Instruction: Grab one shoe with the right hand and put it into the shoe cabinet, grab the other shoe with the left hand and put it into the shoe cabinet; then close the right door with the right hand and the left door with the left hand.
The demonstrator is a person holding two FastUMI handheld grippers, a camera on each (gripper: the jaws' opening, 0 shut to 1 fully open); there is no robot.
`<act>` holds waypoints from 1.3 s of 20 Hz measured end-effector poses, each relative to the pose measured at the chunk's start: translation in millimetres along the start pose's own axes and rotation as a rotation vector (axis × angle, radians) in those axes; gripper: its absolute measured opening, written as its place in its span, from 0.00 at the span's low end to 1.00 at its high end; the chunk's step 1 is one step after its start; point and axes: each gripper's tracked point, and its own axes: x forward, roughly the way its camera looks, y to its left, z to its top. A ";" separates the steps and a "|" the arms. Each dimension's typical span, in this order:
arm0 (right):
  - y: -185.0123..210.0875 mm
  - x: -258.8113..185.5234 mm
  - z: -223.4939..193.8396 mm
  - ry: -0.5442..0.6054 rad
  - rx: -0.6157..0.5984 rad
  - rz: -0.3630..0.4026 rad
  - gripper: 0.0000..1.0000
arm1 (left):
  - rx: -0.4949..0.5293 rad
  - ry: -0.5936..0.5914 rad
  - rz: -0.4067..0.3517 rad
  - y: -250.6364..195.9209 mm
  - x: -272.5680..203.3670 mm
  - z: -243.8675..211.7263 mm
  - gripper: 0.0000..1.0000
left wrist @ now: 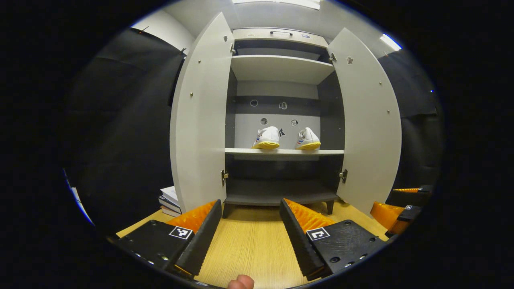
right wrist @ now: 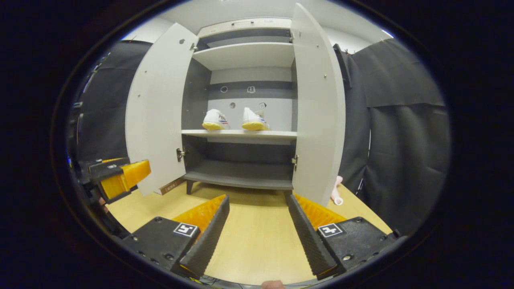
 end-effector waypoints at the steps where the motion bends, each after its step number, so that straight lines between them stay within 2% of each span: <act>1: -3.1 -2.9 1.0 -0.001 0.002 -0.010 0.95 | -0.005 0.006 -0.003 -3.0 -3.8 -4.3 0.88; 7: -36.9 -29.7 28.2 -0.037 0.059 -0.067 0.96 | 0.031 0.013 -0.050 -22.1 -11.2 -10.5 0.88; 12: -131.8 -56.2 84.9 -0.123 0.062 -0.261 0.99 | 0.046 0.006 -0.093 -37.5 -15.8 -9.4 0.88; 16: -192.1 -64.3 135.0 -0.188 0.101 -0.349 0.99 | 0.050 0.012 -0.110 -43.2 -18.5 -11.3 0.87; 19: -215.2 -48.4 175.5 -0.209 0.118 -0.341 0.99 | 0.055 0.020 -0.114 -43.1 -20.2 -13.4 0.87; 23: -237.8 -16.5 225.5 -0.228 0.058 -0.336 0.99 | 0.071 0.021 -0.109 -40.4 -22.0 -12.8 0.87; 26: -244.7 11.8 245.0 -0.228 0.030 -0.329 0.99 | 0.074 0.025 -0.096 -37.4 -21.1 -13.5 0.87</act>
